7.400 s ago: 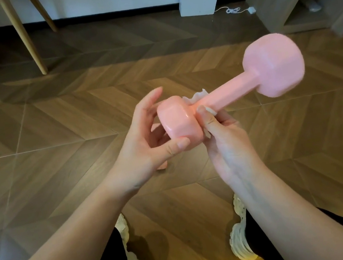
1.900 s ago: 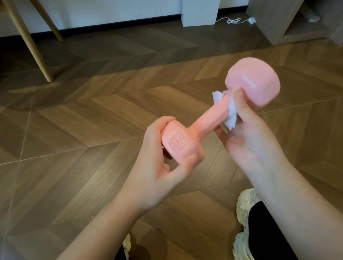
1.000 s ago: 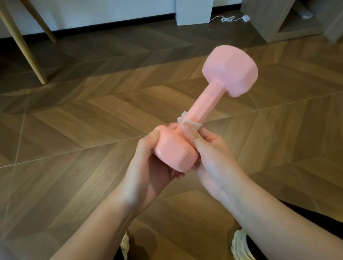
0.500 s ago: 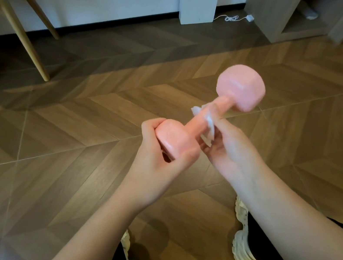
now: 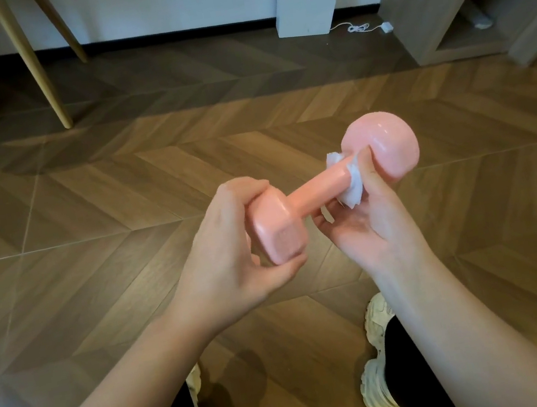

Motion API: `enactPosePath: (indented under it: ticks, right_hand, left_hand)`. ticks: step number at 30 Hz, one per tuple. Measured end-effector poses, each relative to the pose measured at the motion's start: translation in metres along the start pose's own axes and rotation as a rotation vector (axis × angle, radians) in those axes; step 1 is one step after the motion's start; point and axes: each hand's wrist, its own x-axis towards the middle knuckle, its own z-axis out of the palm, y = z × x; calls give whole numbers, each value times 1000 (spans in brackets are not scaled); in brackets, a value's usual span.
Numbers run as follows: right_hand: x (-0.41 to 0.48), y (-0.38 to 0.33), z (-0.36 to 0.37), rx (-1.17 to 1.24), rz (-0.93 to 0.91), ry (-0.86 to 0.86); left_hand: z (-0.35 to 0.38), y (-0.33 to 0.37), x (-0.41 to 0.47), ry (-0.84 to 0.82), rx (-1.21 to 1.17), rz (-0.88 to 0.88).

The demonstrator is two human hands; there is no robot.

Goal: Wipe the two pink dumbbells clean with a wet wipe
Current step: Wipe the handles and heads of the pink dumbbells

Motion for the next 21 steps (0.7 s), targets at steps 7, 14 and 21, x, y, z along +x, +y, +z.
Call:
enactPosePath:
  ticks: [7,14,21]
  right_hand:
    - [-1,6,4,-133,-98,-212]
    - [-21,48,6,-513,-15,-283]
    - [-20,39,4,-482,10,-386]
  left_hand:
    - [11,5,1,-155,-937,-670]
    - [7,13,2,-142,-1306,-777]
    - [8,12,4,-109,-1317,-799]
